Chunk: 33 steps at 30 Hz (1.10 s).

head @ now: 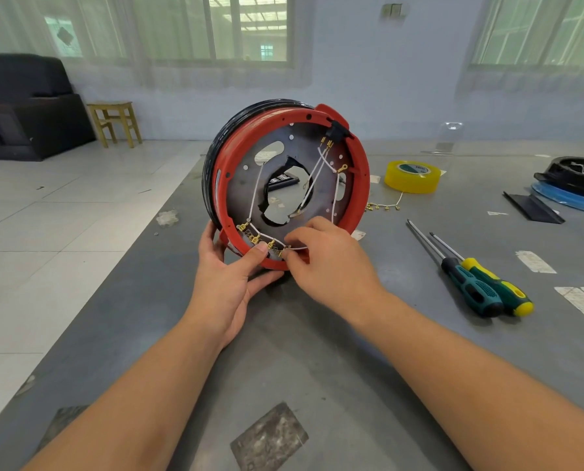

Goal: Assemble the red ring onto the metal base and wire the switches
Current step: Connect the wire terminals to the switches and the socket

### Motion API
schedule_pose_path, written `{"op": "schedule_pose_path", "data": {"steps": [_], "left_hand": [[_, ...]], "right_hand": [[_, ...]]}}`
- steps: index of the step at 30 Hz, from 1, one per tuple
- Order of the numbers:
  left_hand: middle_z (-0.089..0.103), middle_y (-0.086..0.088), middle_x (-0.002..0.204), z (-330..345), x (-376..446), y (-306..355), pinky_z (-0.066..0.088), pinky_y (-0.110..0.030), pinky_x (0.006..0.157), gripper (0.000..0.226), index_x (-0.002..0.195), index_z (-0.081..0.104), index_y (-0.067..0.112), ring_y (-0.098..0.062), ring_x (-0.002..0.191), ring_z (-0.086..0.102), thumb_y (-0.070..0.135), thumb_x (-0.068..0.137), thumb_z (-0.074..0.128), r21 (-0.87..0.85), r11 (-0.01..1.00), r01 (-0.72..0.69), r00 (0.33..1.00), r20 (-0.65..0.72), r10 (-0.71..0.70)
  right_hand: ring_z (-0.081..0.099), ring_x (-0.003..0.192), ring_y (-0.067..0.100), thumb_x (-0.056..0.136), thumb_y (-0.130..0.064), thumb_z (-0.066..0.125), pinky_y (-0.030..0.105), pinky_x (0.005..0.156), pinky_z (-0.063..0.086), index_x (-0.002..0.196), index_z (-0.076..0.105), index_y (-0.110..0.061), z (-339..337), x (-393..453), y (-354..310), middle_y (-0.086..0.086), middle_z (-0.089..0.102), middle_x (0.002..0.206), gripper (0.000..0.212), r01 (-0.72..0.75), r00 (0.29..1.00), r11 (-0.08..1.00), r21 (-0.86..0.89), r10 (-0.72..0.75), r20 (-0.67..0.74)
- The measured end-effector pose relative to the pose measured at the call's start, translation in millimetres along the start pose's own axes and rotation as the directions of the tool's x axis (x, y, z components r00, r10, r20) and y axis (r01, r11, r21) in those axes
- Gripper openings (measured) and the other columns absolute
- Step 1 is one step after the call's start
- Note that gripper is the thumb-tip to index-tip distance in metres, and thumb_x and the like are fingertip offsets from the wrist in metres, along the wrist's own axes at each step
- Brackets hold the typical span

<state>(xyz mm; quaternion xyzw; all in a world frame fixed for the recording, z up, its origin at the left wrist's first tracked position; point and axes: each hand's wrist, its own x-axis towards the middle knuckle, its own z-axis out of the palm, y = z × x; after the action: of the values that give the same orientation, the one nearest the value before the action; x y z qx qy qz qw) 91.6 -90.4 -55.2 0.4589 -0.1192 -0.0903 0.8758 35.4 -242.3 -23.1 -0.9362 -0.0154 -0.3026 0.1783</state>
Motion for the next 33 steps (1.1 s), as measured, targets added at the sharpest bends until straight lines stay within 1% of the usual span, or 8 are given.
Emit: {"op": "schedule_pose_path", "data": {"steps": [2, 5, 9, 11, 14, 22, 26, 33], "left_hand": [[0.062, -0.002, 0.142, 0, 0, 0, 0.064, -0.052, 0.08, 0.074, 0.148, 0.047, 0.036, -0.04, 0.108, 0.075, -0.007, 0.092, 0.072, 0.004, 1.0, -0.001, 1.0, 0.009, 0.001], [0.061, 0.001, 0.143, -1, 1, 0, 0.064, -0.054, 0.081, 0.074, 0.148, 0.048, 0.037, -0.038, 0.109, 0.075, -0.005, 0.092, 0.073, 0.012, 1.0, 0.01, 1.0, 0.02, -0.011], [0.058, 0.005, 0.147, 0, 0, 0, 0.064, -0.056, 0.081, 0.077, 0.151, 0.042, 0.032, -0.036, 0.114, 0.073, -0.003, 0.091, 0.075, 0.04, 0.999, 0.03, 0.999, -0.012, -0.029], [0.059, 0.005, 0.146, 1, -1, 0, 0.064, -0.058, 0.08, 0.075, 0.149, 0.041, 0.028, -0.036, 0.112, 0.074, -0.002, 0.091, 0.076, 0.046, 0.998, 0.038, 0.999, -0.016, -0.037], [0.061, 0.002, 0.144, 1, -2, 1, 0.063, -0.059, 0.08, 0.072, 0.149, 0.043, 0.026, -0.037, 0.105, 0.076, 0.001, 0.091, 0.077, 0.065, 0.997, 0.048, 0.999, 0.011, -0.049], [0.062, -0.005, 0.141, 1, -2, 2, 0.064, -0.057, 0.082, 0.065, 0.147, 0.047, 0.024, -0.038, 0.105, 0.076, -0.002, 0.093, 0.073, 0.049, 0.997, 0.053, 0.998, 0.037, -0.055], [0.062, -0.005, 0.142, 1, -2, 2, 0.064, -0.055, 0.081, 0.064, 0.146, 0.048, 0.024, -0.038, 0.105, 0.076, -0.001, 0.093, 0.074, 0.055, 0.997, 0.051, 0.997, 0.047, -0.054], [0.06, -0.007, 0.144, 1, -2, 2, 0.064, -0.054, 0.08, 0.064, 0.147, 0.048, 0.023, -0.038, 0.106, 0.076, -0.001, 0.093, 0.074, 0.065, 0.996, 0.053, 0.997, 0.049, -0.056]], "right_hand": [[0.063, 0.098, 0.019, 0.093, -0.03, 0.065, 0.042, 0.083, 0.055, 0.107, 0.074, -0.026, 1, 2, 1, -0.006, 0.062, 0.105, 0.017, -0.034, 0.999, 0.998, 0.053, 0.032, 0.029], [0.063, 0.095, 0.016, 0.091, -0.03, 0.069, 0.042, 0.085, 0.054, 0.096, 0.075, -0.029, -1, 6, 2, -0.008, 0.065, 0.097, 0.007, -0.079, 0.996, 0.99, 0.12, 0.073, 0.047], [0.064, 0.094, 0.016, 0.093, -0.027, 0.07, 0.041, 0.087, 0.052, 0.096, 0.077, -0.027, -8, 13, 11, -0.006, 0.071, 0.098, 0.008, -0.098, 0.995, 0.985, 0.141, 0.095, 0.026], [0.064, 0.094, 0.017, 0.095, -0.025, 0.069, 0.041, 0.085, 0.052, 0.099, 0.079, -0.024, -10, 16, 14, -0.005, 0.071, 0.099, 0.011, -0.085, 0.996, 0.99, 0.111, 0.083, 0.022], [0.064, 0.098, 0.02, 0.097, -0.024, 0.066, 0.041, 0.082, 0.053, 0.102, 0.078, -0.021, -12, 17, 17, -0.004, 0.071, 0.104, 0.014, -0.059, 0.997, 0.997, 0.04, 0.056, 0.061], [0.064, 0.099, 0.021, 0.101, -0.036, 0.058, 0.037, 0.073, 0.05, 0.104, 0.075, -0.033, -18, 21, 16, -0.009, 0.07, 0.105, 0.018, -0.023, 0.988, 0.991, -0.13, 0.042, 0.148], [0.064, 0.1, 0.025, 0.102, -0.039, 0.054, 0.041, 0.076, 0.054, 0.104, 0.073, -0.036, -19, 21, 14, -0.008, 0.069, 0.107, 0.02, -0.025, 0.984, 0.985, -0.171, 0.054, 0.169], [0.064, 0.1, 0.024, 0.103, -0.038, 0.053, 0.042, 0.077, 0.055, 0.107, 0.073, -0.036, -21, 20, 13, -0.007, 0.068, 0.108, 0.021, -0.004, 0.985, 0.981, -0.193, 0.037, 0.167]]}}
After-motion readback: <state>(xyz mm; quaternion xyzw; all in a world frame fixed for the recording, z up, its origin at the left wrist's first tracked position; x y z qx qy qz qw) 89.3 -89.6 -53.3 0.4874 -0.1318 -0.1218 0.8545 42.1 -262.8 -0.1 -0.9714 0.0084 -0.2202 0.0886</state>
